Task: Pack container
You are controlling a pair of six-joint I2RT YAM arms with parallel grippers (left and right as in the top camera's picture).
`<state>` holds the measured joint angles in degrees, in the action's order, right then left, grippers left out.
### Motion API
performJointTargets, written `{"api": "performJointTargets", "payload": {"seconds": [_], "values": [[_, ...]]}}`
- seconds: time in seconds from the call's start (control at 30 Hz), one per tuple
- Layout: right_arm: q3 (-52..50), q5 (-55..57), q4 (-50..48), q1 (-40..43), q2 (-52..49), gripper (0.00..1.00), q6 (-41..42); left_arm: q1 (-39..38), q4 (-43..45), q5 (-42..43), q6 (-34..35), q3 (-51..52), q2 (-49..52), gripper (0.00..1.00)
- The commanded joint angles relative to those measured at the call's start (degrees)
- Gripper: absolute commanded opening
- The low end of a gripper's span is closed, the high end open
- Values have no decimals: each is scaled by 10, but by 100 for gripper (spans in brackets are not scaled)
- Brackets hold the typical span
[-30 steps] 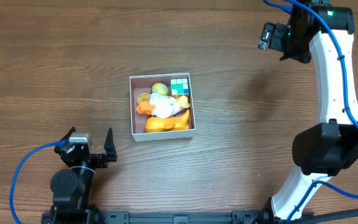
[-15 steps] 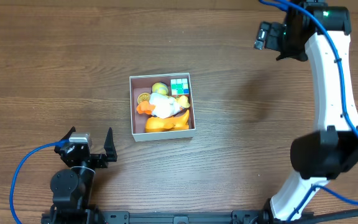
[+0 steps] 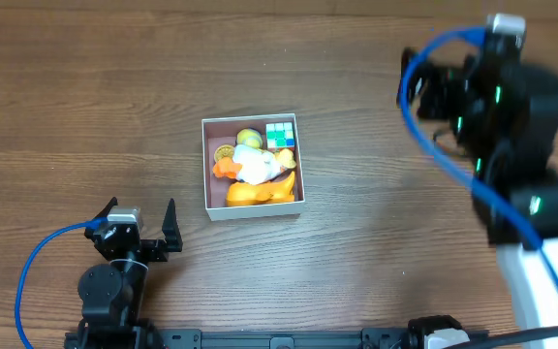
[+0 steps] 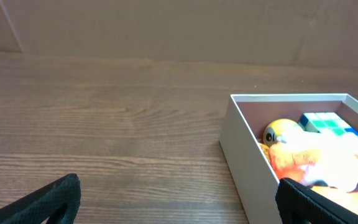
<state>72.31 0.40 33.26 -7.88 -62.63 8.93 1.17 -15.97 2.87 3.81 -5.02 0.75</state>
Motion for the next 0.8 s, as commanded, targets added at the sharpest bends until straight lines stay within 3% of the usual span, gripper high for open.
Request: {"api": "performJointTargets", "payload": {"seconds": [0.0, 0.3, 0.5, 0.77], "values": [[-130, 6, -21, 1, 116, 100, -2, 3, 1, 8, -15, 2, -5, 100], [-446, -17, -132, 1, 396, 100, -1, 3, 1, 8, -15, 2, -5, 100], [-559, -50, -167, 1, 482, 100, -1, 3, 1, 8, -15, 2, -5, 100], [-635, -50, -169, 1, 570, 100, -1, 3, 1, 8, -15, 2, -5, 100]]}}
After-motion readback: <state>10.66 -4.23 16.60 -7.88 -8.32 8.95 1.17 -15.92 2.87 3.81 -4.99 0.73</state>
